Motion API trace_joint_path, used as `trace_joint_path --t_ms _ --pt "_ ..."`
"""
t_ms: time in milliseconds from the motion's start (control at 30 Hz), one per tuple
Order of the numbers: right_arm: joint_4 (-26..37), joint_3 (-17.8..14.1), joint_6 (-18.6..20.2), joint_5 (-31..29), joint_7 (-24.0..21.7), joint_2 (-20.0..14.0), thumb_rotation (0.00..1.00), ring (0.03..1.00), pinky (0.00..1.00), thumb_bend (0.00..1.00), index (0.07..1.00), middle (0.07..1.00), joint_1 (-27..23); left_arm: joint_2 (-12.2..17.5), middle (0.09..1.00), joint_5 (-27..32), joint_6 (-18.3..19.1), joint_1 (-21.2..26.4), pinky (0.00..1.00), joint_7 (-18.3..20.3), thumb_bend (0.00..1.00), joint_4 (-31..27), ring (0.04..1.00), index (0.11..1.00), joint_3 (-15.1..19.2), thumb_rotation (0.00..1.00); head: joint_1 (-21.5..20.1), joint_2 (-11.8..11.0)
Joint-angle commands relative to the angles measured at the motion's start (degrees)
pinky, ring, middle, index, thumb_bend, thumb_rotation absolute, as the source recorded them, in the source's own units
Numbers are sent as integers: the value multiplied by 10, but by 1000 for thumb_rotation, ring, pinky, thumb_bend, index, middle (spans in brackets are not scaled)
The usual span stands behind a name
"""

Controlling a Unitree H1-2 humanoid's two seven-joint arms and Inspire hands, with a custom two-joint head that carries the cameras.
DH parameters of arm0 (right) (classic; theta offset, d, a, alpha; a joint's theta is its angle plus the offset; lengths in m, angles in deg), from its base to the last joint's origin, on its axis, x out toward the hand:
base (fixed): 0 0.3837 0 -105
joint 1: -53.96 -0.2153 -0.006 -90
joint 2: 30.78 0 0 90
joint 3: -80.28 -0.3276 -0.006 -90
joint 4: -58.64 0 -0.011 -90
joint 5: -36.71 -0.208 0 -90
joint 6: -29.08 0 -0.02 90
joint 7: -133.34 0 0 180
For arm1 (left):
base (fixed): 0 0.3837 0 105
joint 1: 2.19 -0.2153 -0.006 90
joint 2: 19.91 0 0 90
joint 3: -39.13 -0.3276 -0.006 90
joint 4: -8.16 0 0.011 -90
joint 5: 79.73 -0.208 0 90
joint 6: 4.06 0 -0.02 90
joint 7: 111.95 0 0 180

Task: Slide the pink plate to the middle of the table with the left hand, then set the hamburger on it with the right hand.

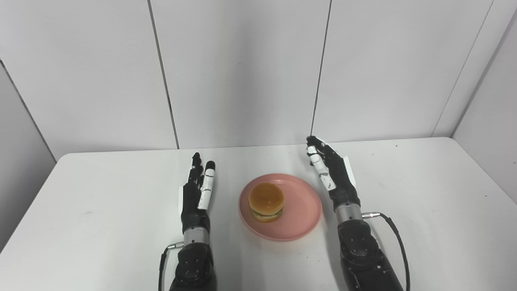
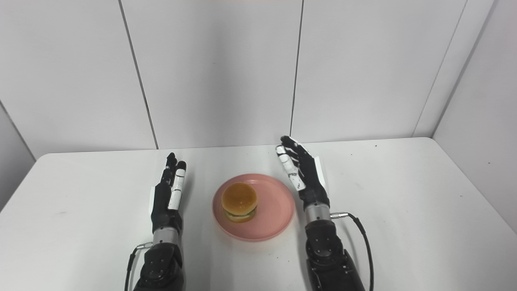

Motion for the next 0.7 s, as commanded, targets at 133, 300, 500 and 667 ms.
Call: trace_joint_path --t_ms 133,300,500,667 --pt "3 -8 36 -28 -14 0 1000 843 816 693 829 887 -17 16 992 -20 -14 18 997 -8 600 -2 998 948 -9 792 -1 1" --pt "-8 -7 38 -28 -14 -5 1000 837 786 701 833 876 -15 23 988 -10 3 17 996 8 630 -6 1000 962 -10 808 -3 0" --pt "-7 -20 28 -52 -10 9 1000 843 810 717 840 883 -5 30 958 -2 35 11 962 31 655 -32 984 969 -13 814 -13 0" --pt "-29 -31 -31 -80 -11 25 1000 855 851 766 870 886 7 32 958 0 35 7 948 36 675 -41 964 978 -13 813 -19 -2"
